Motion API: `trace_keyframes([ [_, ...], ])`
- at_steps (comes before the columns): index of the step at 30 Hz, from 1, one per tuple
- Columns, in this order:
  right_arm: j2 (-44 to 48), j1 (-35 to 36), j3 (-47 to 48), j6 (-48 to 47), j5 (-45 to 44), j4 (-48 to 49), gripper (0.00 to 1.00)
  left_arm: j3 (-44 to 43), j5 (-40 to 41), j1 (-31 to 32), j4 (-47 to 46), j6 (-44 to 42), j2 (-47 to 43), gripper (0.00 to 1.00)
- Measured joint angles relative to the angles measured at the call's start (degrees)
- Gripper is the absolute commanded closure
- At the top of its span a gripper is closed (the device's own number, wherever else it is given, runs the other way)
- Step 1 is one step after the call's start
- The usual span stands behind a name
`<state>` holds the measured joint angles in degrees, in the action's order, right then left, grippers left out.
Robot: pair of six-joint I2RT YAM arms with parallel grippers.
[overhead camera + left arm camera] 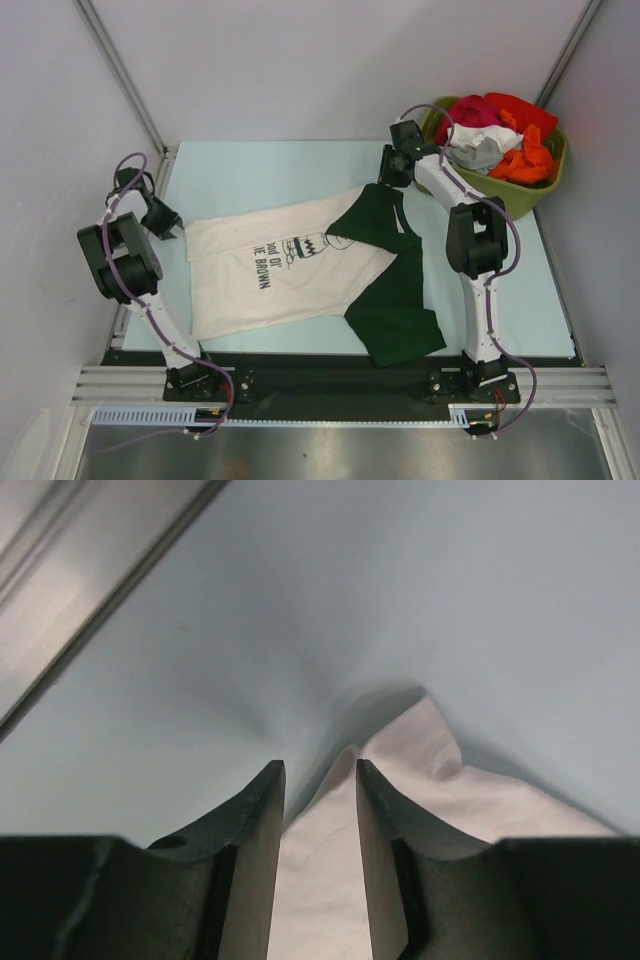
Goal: Fold and stack the t-shirts
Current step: Fold the tshirt
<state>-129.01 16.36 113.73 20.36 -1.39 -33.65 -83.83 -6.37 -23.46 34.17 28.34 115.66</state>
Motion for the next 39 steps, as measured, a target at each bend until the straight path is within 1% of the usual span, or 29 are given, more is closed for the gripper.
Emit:
trace_keyframes([
  [5, -2.5, -0.4, 0.9, -1.5, -2.3, -2.3, 0.55, 1.2, 4.8, 0.2, 1.6, 0.1, -7.4, 0.60],
  [6, -2.7, -0.5, 1.0, -1.9, -2.4, -2.7, 0.52, 1.3, 5.0, 0.4, 1.6, 0.1, -8.9, 0.61],
  [8, -2.8, -0.8, 1.0, -2.5, -2.2, -3.0, 0.49, 1.4, 5.2, 1.1, 1.6, 0.1, -11.6, 0.61],
  [11, -2.8, -1.0, 1.0, -3.6, -1.4, -2.9, 0.49, 1.9, 4.6, 4.2, 1.3, 0.2, -13.8, 0.62],
  [15, -2.8, -1.1, 0.4, -5.2, 1.0, -1.9, 0.48, 3.5, 2.1, 10.6, 1.4, 1.0, -13.4, 0.64],
  [19, -2.9, -1.1, 0.2, -6.4, 2.9, -1.3, 0.48, 3.8, -2.0, 19.3, 1.5, 1.7, -11.6, 0.67],
  [21, -2.9, -0.9, 0.2, -6.7, 3.5, -1.2, 0.48, 3.9, -4.9, 23.6, 1.1, 1.9, -10.6, 0.65],
  [24, -2.7, -0.7, -0.2, -6.9, 3.6, -1.8, 0.48, 3.9, -8.0, 29.9, 0.5, 2.6, -9.1, 0.57],
  [25, -2.1, -0.5, -1.2, -6.9, 3.6, -1.9, 0.48, 3.9, -8.9, 31.8, 0.4, 2.8, -8.8, 0.56],
  [27, 0.7, -0.2, -5.8, -6.5, 3.8, -2.5, 0.48, 3.9, -10.7, 35.1, -0.3, 3.3, -8.3, 0.53],
  [29, 4.8, -0.2, -11.1, -5.9, 4.6, -3.4, 0.47, 3.9, -13.4, 38.0, -1.6, 4.2, -8.0, 0.53],
  [33, 16.8, -0.4, -24.0, -4.9, 7.5, -4.6, 0.47, 3.9, -18.2, 42.4, -4.8, 5.8, -7.3, 0.53],
  [36, 26.5, -2.5, -32.8, -4.1, 10.5, -4.5, 0.44, 3.7, -19.9, 45.2, -6.3, 6.8, -6.5, 0.54],
  [37, 29.3, -3.6, -35.8, -4.0, 11.6, -3.3, 0.42, 3.7, -20.4, 46.3, -6.7, 7.3, -6.2, 0.54],
  [39, 34.4, -6.2, -41.8, -3.6, 14.2, -1.6, 0.42, 3.6, -21.1, 48.4, -7.3, 8.0, -5.7, 0.54],
])
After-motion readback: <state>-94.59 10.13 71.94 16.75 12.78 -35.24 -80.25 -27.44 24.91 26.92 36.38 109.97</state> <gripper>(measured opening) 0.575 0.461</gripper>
